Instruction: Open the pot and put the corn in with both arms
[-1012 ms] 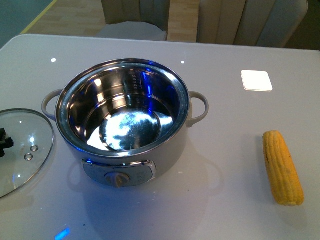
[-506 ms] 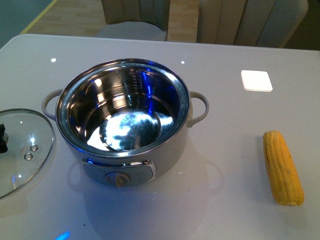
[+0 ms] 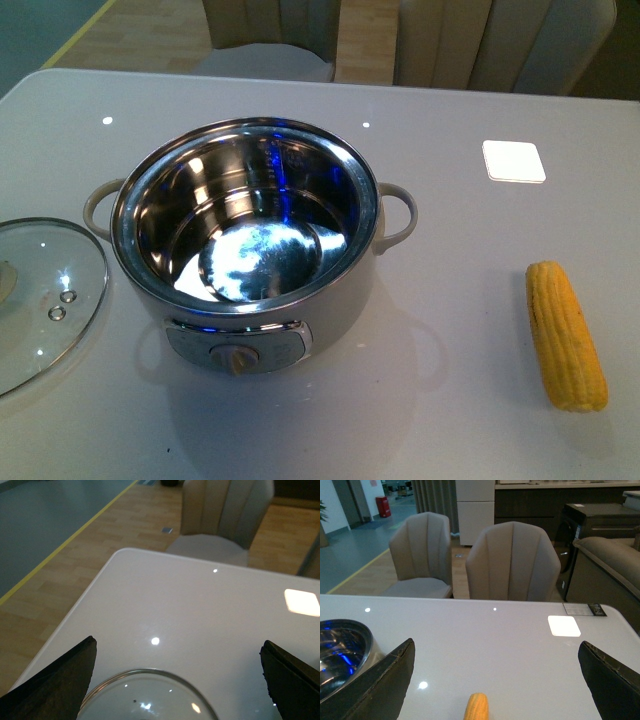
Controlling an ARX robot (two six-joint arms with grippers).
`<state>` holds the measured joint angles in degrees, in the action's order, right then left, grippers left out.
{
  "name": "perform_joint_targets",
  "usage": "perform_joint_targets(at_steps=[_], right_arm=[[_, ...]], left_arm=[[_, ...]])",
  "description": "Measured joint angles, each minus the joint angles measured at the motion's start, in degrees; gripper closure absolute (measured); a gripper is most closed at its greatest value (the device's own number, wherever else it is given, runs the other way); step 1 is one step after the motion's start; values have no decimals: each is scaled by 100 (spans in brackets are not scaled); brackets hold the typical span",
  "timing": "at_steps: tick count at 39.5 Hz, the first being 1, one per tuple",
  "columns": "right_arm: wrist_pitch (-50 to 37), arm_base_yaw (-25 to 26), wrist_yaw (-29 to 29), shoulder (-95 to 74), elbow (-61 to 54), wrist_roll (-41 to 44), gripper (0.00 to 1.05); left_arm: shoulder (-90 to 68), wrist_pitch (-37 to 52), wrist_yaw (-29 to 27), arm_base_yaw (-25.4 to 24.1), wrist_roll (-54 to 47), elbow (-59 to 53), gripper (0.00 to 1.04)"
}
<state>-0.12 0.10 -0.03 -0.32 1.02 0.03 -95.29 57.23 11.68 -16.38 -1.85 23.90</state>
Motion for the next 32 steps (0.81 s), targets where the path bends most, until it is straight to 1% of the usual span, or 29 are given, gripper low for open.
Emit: perform_joint_targets(at_steps=[3, 6, 9, 14, 16, 19, 20, 23, 24, 28, 29, 31, 32], right_arm=[[0, 0, 0, 0, 0, 0, 9], [0, 0, 0, 0, 0, 0, 9], [0, 0, 0, 0, 0, 0, 9], [0, 0, 0, 0, 0, 0, 9], [0, 0, 0, 0, 0, 0, 9], [-2, 0, 0, 2, 0, 0, 9], [0, 0, 0, 2, 0, 0, 9], [-2, 0, 0, 0, 0, 0, 9], [-2, 0, 0, 0, 0, 0, 9], [-2, 0, 0, 0, 0, 0, 9], [-2, 0, 0, 0, 0, 0, 9], [-2, 0, 0, 2, 0, 0, 9], [0, 0, 0, 0, 0, 0, 9]], left_arm=[[855, -444, 26, 166, 153, -225, 7], [2002, -1154, 33, 391, 348, -463, 7], [2806, -1729, 13, 533, 527, -588, 7], [4103, -2721, -221, 813, 726, -691, 7], [4645, -3228, -426, 973, 811, -713, 7], [5156, -2970, -986, 1320, 595, -962, 18], [5351, -2953, -1093, 1449, 507, -1073, 23], [5768, -3106, -1108, 1593, 387, -1283, 34], [5987, -3272, -1115, 1620, 343, -1419, 40], [6461, -3482, -1172, 1622, 295, -1672, 54], [6568, -3506, -1172, 1622, 291, -1716, 59], [6682, -3536, -1169, 1624, 273, -1749, 66], [6756, -3567, -1172, 1624, 271, -1777, 72]])
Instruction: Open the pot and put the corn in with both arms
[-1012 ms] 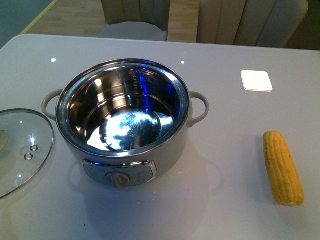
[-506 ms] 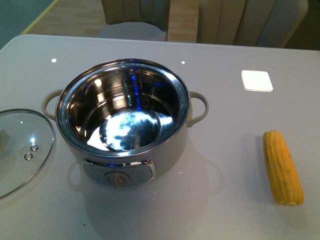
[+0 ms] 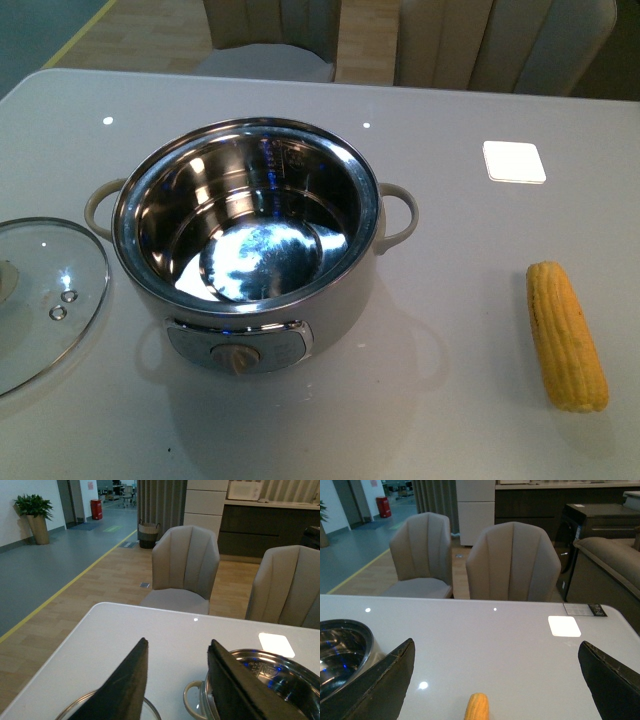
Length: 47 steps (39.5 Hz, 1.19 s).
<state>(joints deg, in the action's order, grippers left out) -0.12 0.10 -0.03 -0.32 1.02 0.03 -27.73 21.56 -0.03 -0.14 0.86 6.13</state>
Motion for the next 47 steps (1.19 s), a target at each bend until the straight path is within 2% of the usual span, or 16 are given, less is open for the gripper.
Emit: perform_joint_targets(at_steps=[8, 38, 43, 47], right_arm=[[0, 0, 0, 0, 0, 0, 9], [0, 0, 0, 2, 0, -2, 9], [0, 0, 0, 0, 0, -2, 9], [2, 0, 0, 2, 0, -2, 9]], left_arm=[[398, -221, 2, 0, -13, -201, 102], [1751, -1137, 2, 0, -39, -544, 101], [2594, -2094, 2, 0, -39, -542, 101], [2728, -2142, 2, 0, -39, -542, 101]])
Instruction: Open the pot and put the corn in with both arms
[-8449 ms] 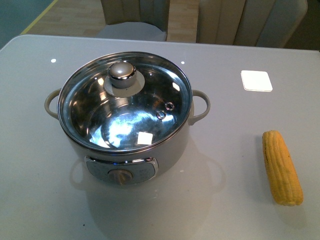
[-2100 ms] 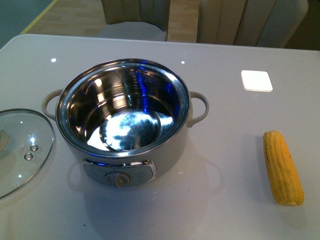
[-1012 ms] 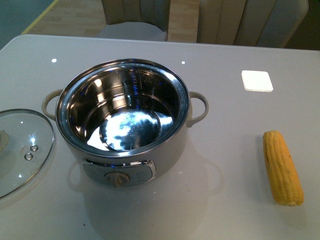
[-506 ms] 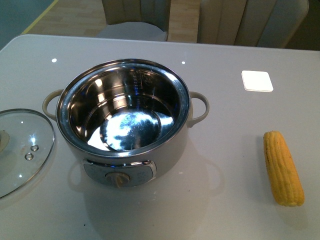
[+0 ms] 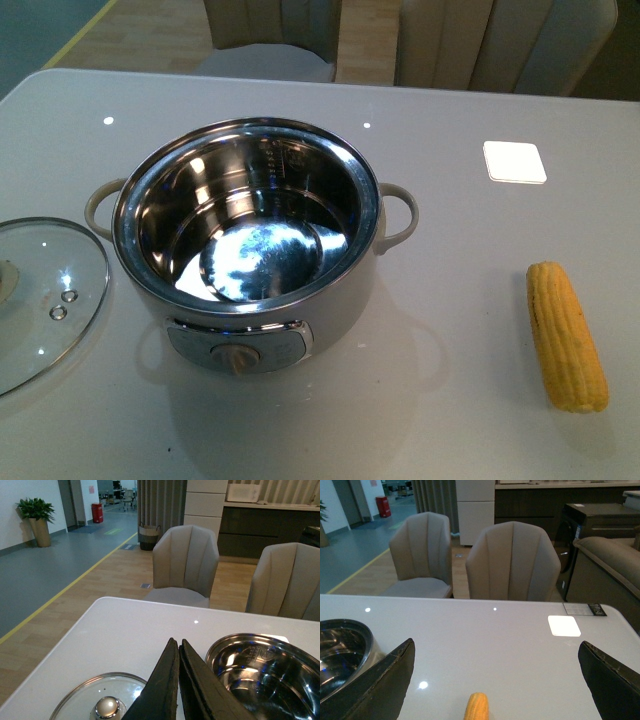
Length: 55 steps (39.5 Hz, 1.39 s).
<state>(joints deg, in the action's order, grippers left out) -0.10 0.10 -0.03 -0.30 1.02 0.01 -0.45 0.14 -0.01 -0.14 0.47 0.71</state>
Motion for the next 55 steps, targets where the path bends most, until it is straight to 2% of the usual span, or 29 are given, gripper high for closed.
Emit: perform_joint_targets(at_steps=[12, 13, 17, 19, 22, 25, 26, 31, 33, 40, 46, 55], right_arm=[[0, 0, 0, 0, 0, 0, 9], [0, 0, 0, 0, 0, 0, 9], [0, 0, 0, 0, 0, 0, 9], [42, -20, -74, -31, 13, -33, 9], [1349, -345, -1165, -776, 540, -505, 9], [2155, -424, -1687, -1742, 883, -807, 9], [2138, -439, -1744, -2052, 892, -879, 9], [925, -603, -1635, -3646, 1025, -1049, 9], [306, -680, -1585, -4299, 1115, -1054, 9], [-2153, -826, -1521, -7534, 1624, -741, 9], [-3064, -831, -1519, -9241, 2024, -472, 9], [-3499, -822, -1423, -10974, 2570, -470, 9]], left_arm=[[9, -7, 0, 0, 2, 0, 101], [9, -7, 0, 0, 2, 0, 99], [9, -7, 0, 0, 0, 0, 78], [9, -7, 0, 0, 0, 0, 71], [9, -11, -2, 0, 0, 0, 58], [13, -13, 4, 0, -2, 0, 46], [13, -15, 0, 0, 0, 0, 41], [13, -15, 0, 0, 0, 0, 12], [13, -15, 0, 0, -11, 0, 5], [13, -15, -2, 0, -17, 0, 7], [13, -15, 0, 0, -17, 0, 7], [13, -15, 0, 0, -20, 0, 7]])
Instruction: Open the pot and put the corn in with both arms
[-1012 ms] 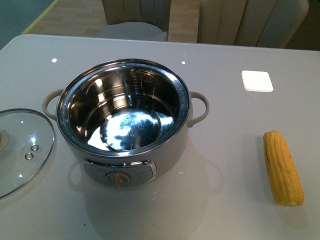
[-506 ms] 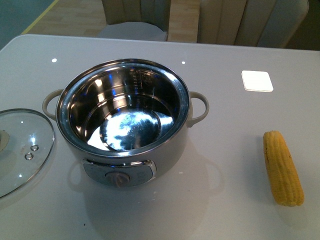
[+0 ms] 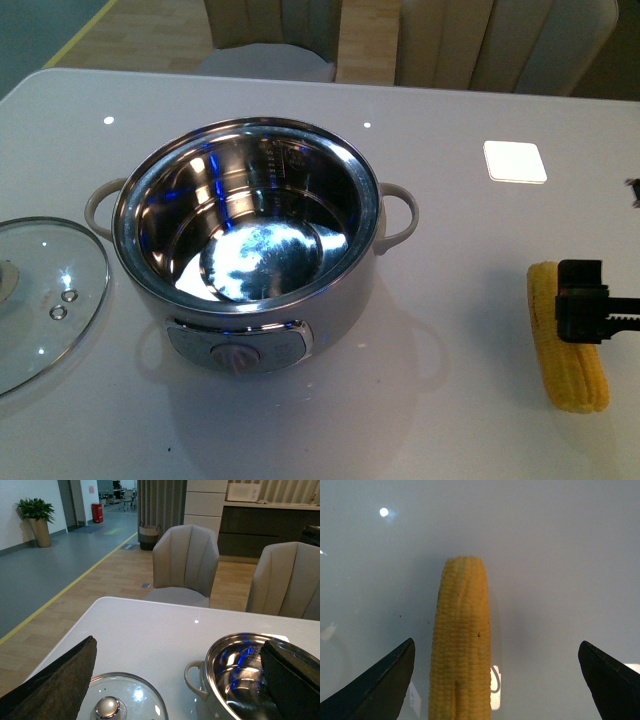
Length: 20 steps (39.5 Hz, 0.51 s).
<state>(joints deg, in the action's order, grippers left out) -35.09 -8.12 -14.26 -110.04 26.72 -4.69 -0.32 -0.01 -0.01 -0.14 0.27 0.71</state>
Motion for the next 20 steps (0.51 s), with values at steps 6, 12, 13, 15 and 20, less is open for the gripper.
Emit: perform_joint_targets(at_steps=[6, 12, 13, 15, 20], right_arm=[[-118, 24, -7, -793, 365, 4, 9], [-133, 7, -4, -1475, 702, 7, 9], [-136, 0, -2, -1521, 728, 4, 9], [-138, -9, 15, -1609, 774, 7, 9], [-136, -24, 79, -1818, 848, -7, 11]], left_arm=[[0, 0, 0, 0, 2, 0, 7], [0, 0, 0, 0, 0, 0, 7], [0, 0, 0, 0, 0, 0, 7], [0, 0, 0, 0, 0, 0, 7], [0, 0, 0, 0, 0, 0, 7]])
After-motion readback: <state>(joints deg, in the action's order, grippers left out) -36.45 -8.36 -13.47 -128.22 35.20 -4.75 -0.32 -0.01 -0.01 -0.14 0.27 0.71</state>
